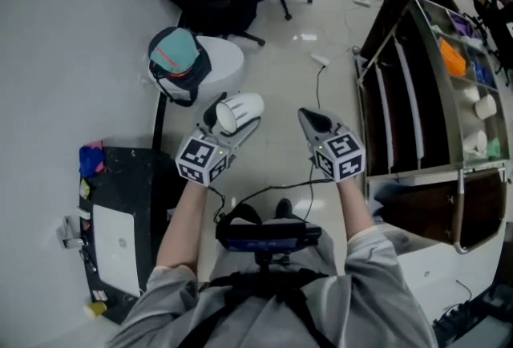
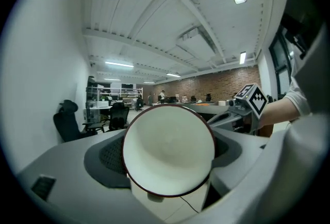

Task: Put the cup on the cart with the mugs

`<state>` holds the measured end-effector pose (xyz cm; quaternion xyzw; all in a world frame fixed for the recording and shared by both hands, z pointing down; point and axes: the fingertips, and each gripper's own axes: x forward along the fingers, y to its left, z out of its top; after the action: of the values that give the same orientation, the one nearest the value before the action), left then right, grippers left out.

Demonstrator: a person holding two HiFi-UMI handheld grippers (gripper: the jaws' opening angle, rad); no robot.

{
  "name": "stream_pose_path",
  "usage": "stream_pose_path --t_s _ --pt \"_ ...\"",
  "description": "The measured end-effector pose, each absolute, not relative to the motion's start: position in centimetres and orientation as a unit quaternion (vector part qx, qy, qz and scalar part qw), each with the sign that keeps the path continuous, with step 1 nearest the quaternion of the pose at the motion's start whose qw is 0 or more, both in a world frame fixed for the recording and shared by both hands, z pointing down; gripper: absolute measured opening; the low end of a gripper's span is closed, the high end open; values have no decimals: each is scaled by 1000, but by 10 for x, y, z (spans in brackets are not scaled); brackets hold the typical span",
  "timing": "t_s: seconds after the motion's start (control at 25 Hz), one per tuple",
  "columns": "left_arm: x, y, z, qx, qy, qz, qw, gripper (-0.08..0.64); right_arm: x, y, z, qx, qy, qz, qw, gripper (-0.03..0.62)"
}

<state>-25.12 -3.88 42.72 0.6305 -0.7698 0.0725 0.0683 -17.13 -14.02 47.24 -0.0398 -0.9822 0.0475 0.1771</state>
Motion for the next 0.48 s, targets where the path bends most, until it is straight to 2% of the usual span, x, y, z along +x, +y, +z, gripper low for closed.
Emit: stream_pose_path --t_s 0.48 --pt "-198 -249 433 779 -619 83 58 425 -85 -313 481 180 -964 90 171 3"
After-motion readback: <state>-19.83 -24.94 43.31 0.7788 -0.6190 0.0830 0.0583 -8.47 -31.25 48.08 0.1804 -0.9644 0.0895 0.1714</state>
